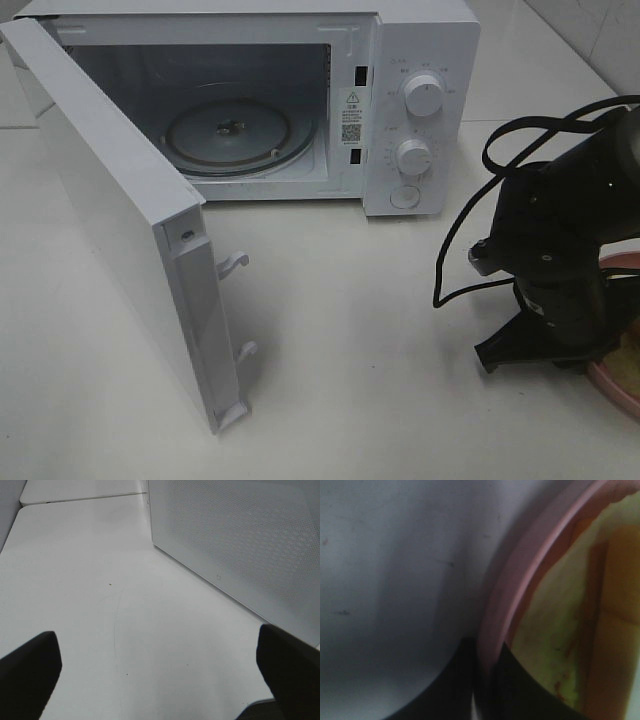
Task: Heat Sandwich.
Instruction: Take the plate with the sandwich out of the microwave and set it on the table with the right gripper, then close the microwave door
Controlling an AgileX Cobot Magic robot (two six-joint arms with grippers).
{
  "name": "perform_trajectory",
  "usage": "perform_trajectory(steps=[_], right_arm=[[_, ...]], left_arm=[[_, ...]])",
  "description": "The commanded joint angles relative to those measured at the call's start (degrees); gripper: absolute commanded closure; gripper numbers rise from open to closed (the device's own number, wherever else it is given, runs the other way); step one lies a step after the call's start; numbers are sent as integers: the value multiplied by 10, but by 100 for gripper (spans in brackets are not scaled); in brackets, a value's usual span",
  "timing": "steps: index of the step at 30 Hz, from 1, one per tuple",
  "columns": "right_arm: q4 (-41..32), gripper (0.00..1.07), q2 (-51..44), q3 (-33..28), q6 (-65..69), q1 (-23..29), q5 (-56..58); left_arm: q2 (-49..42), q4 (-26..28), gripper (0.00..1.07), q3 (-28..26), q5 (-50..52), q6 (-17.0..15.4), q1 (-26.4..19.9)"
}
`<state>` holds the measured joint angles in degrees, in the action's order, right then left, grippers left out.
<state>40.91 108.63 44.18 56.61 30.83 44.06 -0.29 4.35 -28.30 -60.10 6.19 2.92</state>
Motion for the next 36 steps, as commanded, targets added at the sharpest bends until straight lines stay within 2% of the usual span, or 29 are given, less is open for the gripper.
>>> perform_trajectory(steps=[1, 3, 4, 6, 7, 8, 9, 10, 12, 13, 14, 17, 22, 26, 30, 36], right_arm=[[16, 96, 1, 0, 12, -2, 11], [13, 88, 1, 2, 4, -2, 14], [13, 88, 1, 2, 4, -2, 14], [-6, 72, -2, 12, -21, -2, 28], [-14, 67, -6, 16, -32, -2, 32], [-14, 67, -6, 16, -32, -2, 32], [-30, 57, -17, 22, -52, -1, 34], [-38, 53, -25, 26, -67, -1, 34], [-60, 45, -46, 33, -100, -1, 34], [-60, 45, -46, 33, -100, -1, 34], [-89, 39, -69, 39, -140, -1, 34], [-139, 29, -119, 45, -248, -1, 38], [-166, 25, -159, 45, -301, -1, 52], [-192, 25, -233, 45, -386, -1, 117], [-191, 25, -298, 45, -417, -1, 172], [-213, 26, -382, 45, -439, 7, 198]], left_arm=[[-9, 3, 7, 1, 7, -5, -2], [-9, 3, 7, 1, 7, -5, -2], [-9, 3, 7, 1, 7, -5, -2], [-9, 3, 7, 1, 7, -5, -2], [-9, 3, 7, 1, 7, -5, -2], [-9, 3, 7, 1, 7, -5, -2], [-9, 3, 7, 1, 7, -5, -2], [-9, 3, 7, 1, 7, -5, -2], [-9, 3, 7, 1, 7, -5, -2], [-9, 3, 7, 1, 7, -5, -2], [-9, 3, 7, 1, 7, -5, -2], [-9, 3, 7, 1, 7, -5, -2], [-9, 3, 7, 1, 7, -5, -2], [-9, 3, 7, 1, 7, -5, -2], [-9, 3, 7, 1, 7, -5, -2], [-9, 3, 7, 1, 7, -5, -2]])
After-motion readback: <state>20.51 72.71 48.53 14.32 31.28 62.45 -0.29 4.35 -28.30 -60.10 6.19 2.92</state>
